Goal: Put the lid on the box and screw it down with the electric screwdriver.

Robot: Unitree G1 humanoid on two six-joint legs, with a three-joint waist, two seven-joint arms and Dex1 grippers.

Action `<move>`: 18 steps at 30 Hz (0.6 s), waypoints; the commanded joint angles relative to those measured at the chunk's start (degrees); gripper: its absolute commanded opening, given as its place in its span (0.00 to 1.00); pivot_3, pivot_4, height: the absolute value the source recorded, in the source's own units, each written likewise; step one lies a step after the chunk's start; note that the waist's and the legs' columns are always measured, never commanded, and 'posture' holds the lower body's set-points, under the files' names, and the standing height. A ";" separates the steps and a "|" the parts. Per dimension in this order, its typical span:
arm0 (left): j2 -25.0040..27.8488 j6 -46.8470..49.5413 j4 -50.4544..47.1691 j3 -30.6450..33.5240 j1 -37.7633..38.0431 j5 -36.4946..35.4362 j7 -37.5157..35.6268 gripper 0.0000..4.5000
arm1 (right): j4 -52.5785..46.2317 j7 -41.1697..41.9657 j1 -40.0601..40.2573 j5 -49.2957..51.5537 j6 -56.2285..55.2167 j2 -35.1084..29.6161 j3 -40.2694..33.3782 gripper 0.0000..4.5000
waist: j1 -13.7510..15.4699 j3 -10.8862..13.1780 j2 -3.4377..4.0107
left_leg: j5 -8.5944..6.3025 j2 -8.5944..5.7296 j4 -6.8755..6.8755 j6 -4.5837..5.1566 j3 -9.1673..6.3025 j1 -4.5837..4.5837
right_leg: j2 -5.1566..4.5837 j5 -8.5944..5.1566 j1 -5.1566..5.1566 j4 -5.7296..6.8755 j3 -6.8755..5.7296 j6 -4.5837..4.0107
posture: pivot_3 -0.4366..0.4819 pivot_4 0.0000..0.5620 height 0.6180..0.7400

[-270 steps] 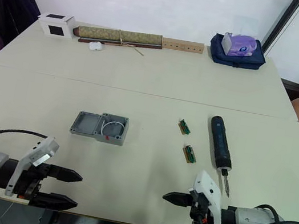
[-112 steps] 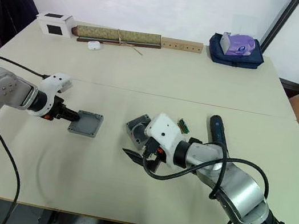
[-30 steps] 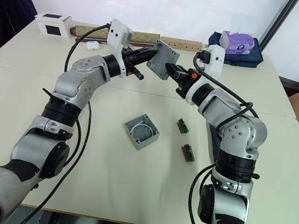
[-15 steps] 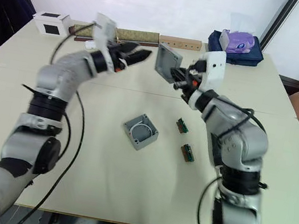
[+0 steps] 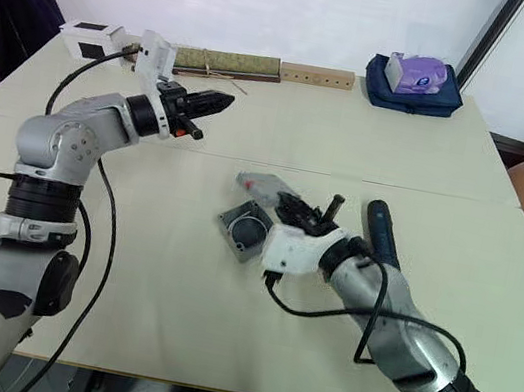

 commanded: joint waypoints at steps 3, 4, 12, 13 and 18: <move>2.28 -0.54 -3.81 -5.28 0.21 1.27 -5.52 0.01 | -2.14 -0.26 1.00 -8.39 -3.57 2.43 -1.63 0.03 | 0.11 0.00 0.00 | 0.01 0.00 0.00 -0.02 -0.01 0.00 | 0.01 0.00 0.00 0.00 0.00 0.00 | 0.48 0.27 1.00; 2.47 -0.94 -4.48 -6.08 0.54 1.30 -6.60 0.01 | -2.11 0.36 1.59 -9.22 -3.91 2.68 -1.52 0.03 | 0.14 0.00 0.00 | 0.01 0.00 0.00 -0.03 -0.01 0.00 | 0.00 0.00 0.01 0.00 -0.01 -0.01 | 0.48 0.27 1.00; 6.85 -3.82 -11.82 -14.09 5.65 4.42 -14.70 0.01 | -0.41 3.35 4.46 -15.35 -6.64 6.07 -0.95 0.03 | -0.04 0.00 0.00 | 0.01 0.00 0.00 -0.02 0.01 0.07 | 0.01 0.00 0.04 0.03 0.02 -0.01 | 0.48 0.27 1.00; 7.10 -3.93 -11.79 -14.43 5.81 4.72 -15.03 0.01 | -0.15 3.51 4.46 -15.69 -6.92 6.56 -1.08 0.03 | -0.03 0.00 0.00 | 0.02 0.01 0.00 -0.02 0.00 0.08 | 0.03 0.00 0.06 0.03 0.01 -0.02 | 0.48 0.27 1.00; 7.71 -4.86 -11.53 -15.31 6.19 6.19 -15.72 0.01 | 0.51 3.31 4.81 -18.61 -8.49 8.21 -1.68 0.03 | 0.10 0.00 0.00 | 0.02 0.01 0.00 -0.02 0.00 0.09 | 0.02 0.00 0.10 0.03 0.01 -0.02 | 0.48 0.27 1.00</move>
